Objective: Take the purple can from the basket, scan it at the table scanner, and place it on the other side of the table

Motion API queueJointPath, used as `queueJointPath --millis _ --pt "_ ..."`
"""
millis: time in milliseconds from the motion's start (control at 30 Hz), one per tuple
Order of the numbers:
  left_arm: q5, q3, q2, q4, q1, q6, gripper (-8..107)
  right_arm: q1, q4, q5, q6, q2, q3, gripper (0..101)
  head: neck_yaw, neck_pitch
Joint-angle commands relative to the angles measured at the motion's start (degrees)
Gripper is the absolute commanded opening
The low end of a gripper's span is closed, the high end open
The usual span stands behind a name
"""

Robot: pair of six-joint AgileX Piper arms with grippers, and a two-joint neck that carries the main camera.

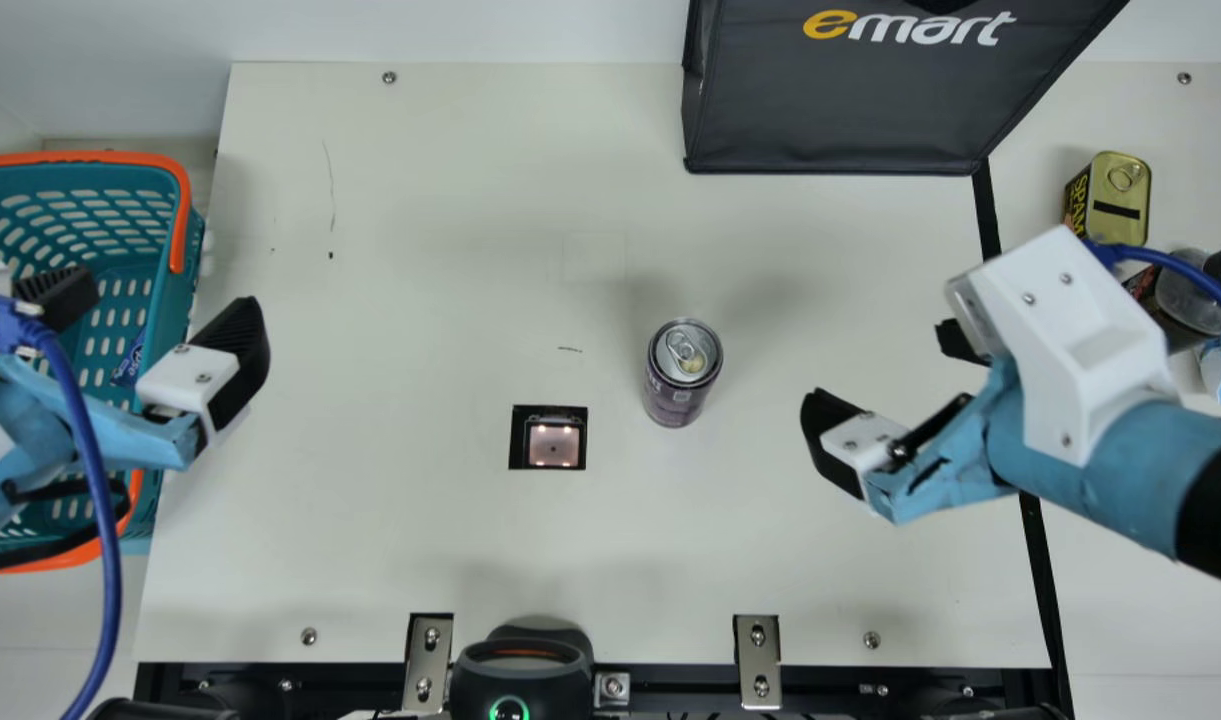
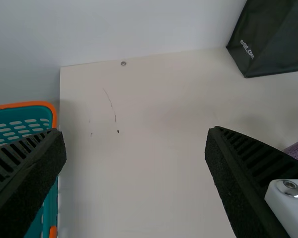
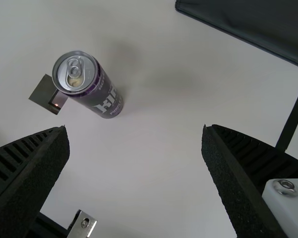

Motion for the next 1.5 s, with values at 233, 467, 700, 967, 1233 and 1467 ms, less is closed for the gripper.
queueJointPath --millis 233,467,700,967,1233,1467 --pt "0.0 0.0 0.0 0.0 0.0 0.0 90 10.42 -4.55 -6.17 7.71 7.3 -1.53 95 0.09 -1.57" --pt "0.0 0.0 0.0 0.0 0.0 0.0 90 15.38 -6.74 -8.8 13.29 11.55 -3.35 95 0.09 -1.57" --pt "0.0 0.0 0.0 0.0 0.0 0.0 90 18.28 -8.06 -10.78 18.67 14.36 -4.49 95 0.09 -1.57" --pt "0.0 0.0 0.0 0.0 0.0 0.0 90 21.29 -9.28 -12.86 24.64 16.36 -4.22 95 0.09 -1.57" --pt "0.0 0.0 0.0 0.0 0.0 0.0 90 25.06 -12.35 -14.83 30.2 17.98 -3.17 95 0.09 -1.57" --pt "0.0 0.0 0.0 0.0 0.0 0.0 90 28.1 -16.36 -16.12 34.36 19.51 -2.12 95 0.09 -1.57"
